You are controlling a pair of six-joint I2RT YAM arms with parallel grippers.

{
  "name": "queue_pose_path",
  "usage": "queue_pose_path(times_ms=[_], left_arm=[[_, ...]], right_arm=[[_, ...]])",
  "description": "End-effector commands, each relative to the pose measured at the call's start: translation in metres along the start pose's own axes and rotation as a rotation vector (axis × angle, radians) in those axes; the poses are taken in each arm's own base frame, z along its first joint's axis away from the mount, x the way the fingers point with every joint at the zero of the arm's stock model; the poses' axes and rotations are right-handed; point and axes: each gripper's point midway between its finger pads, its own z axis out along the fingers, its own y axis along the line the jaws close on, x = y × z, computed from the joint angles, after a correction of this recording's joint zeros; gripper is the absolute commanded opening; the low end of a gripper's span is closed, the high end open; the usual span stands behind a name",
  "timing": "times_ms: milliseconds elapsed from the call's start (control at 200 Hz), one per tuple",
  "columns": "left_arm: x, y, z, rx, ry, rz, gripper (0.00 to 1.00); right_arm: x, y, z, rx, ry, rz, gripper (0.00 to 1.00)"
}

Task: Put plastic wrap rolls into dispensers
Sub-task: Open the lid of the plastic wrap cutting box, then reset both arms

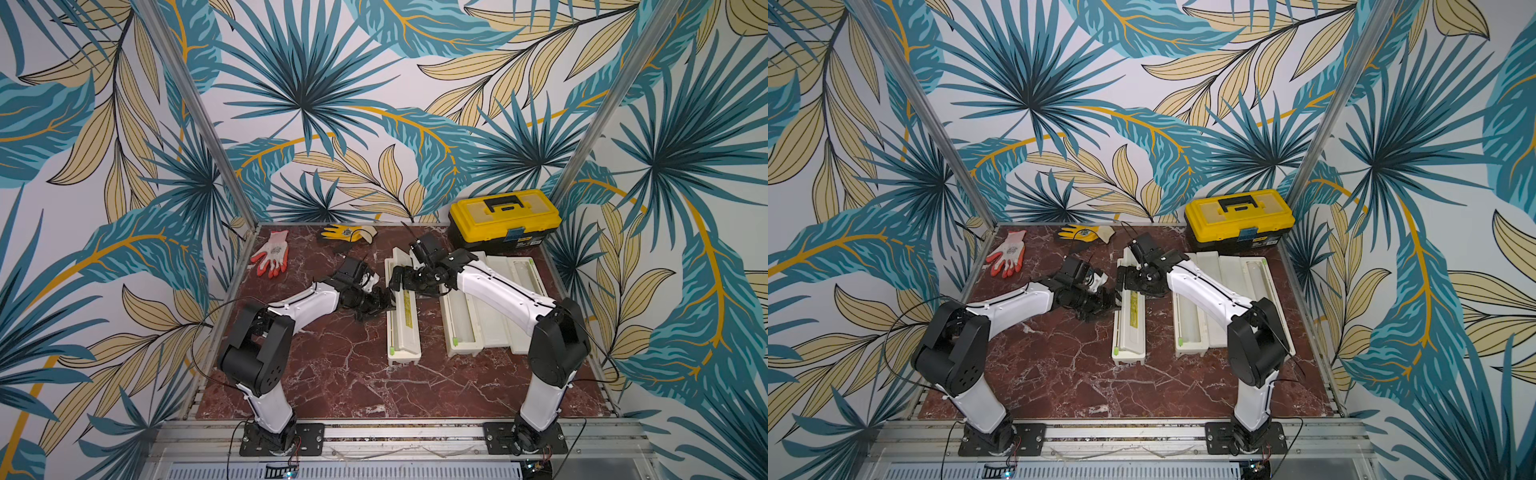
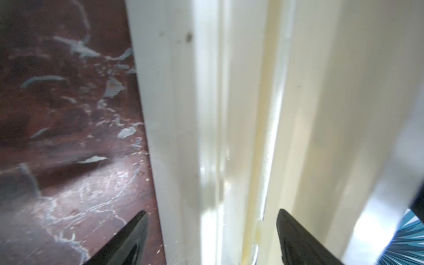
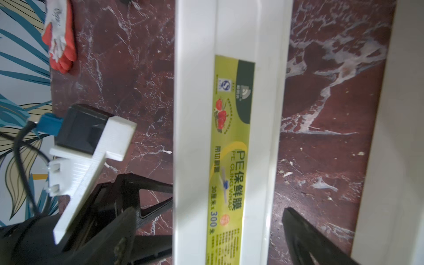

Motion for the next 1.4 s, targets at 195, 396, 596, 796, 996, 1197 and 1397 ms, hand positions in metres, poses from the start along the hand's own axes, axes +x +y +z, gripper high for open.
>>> queue_pose_path(times_ms=[195, 396, 596, 796, 996, 1197, 1397], left_arm=[[-0.013, -0.067, 0.006, 0.062, -0.034, 0.138, 0.88], [-0.019, -0.066, 0.003, 0.016, -0.054, 0.157, 0.89], [-0.038, -0.060, -0.044, -0.094, -0.191, 0.249, 0.89], [-0.072, -0.029, -0.167, -0.361, -0.640, 0.439, 1.00], [-0.083, 0.084, -0.269, -0.771, -1.100, 0.350, 1.00], [-0.091, 0.166, -0.264, -0.918, -1.112, 0.319, 1.00], [-0.102, 0.194, -0.231, -0.828, -1.171, 0.389, 1.00]], right_arm=[[-0.008, -0.044, -0.066, 0.089, -0.120, -0.060, 0.99], [0.002, -0.076, -0.078, 0.177, -0.133, -0.081, 0.99], [0.004, -0.102, -0.097, 0.269, -0.183, -0.129, 0.99], [0.000, -0.181, -0.131, 0.620, -0.351, -0.193, 0.99], [0.010, -0.260, -0.161, 0.848, -0.692, -0.158, 0.99], [0.005, -0.293, -0.132, 0.692, -0.849, -0.055, 0.99], [-0.024, -0.302, -0.101, 0.670, -0.907, -0.124, 0.99]])
